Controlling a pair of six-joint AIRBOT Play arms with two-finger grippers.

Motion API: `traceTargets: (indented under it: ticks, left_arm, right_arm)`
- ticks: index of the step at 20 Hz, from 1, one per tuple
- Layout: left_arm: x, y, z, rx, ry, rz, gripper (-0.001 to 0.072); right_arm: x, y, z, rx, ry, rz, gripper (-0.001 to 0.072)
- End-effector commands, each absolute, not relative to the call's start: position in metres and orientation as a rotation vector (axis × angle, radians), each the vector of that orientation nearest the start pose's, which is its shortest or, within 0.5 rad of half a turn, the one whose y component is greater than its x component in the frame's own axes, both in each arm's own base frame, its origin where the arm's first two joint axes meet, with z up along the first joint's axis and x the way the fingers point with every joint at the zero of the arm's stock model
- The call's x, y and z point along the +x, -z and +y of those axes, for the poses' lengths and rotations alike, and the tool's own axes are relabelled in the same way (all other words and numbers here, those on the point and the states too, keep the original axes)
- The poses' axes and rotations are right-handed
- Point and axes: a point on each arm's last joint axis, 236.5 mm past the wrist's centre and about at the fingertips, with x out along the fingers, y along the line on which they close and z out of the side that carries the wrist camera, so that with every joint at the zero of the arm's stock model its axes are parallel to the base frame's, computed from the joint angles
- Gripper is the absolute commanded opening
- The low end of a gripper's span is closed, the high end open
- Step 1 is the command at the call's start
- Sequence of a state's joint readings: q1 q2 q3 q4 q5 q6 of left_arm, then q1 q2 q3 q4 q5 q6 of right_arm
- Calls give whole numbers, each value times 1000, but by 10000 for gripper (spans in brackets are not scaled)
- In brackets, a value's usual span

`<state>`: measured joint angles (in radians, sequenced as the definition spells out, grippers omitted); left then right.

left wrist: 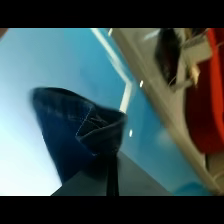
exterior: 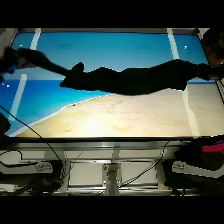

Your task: Fold the clothes and pants, and hang the long-sleeved shirts on hangers.

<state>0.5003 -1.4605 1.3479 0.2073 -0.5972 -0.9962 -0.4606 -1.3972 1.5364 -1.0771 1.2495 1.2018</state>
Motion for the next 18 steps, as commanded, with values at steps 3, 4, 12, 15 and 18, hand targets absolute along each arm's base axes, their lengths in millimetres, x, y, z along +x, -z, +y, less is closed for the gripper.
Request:
traceTargets:
  ticks: [3, 4, 12, 15, 18]
  left_arm:
    - [477, -344, 208, -717, -98, -182, 25]
    - [469, -353, 206, -691, -92, -189, 24]
    - [436, -244, 206, -583, -304, 326, 22]
    - [390, -175, 225, -427, -451, 662, 22]
    - [360, -131, 218, -352, -429, 911, 22]
  right_arm:
    - [463, -195, -109, 344, -39, 790, 50]
    - [462, -201, -110, 366, -20, 788, 49]
    - [408, -179, -140, 263, 136, 1019, 48]
    - [397, -176, -135, 267, 127, 1064, 46]
    - [385, -169, -129, 278, 114, 1119, 45]
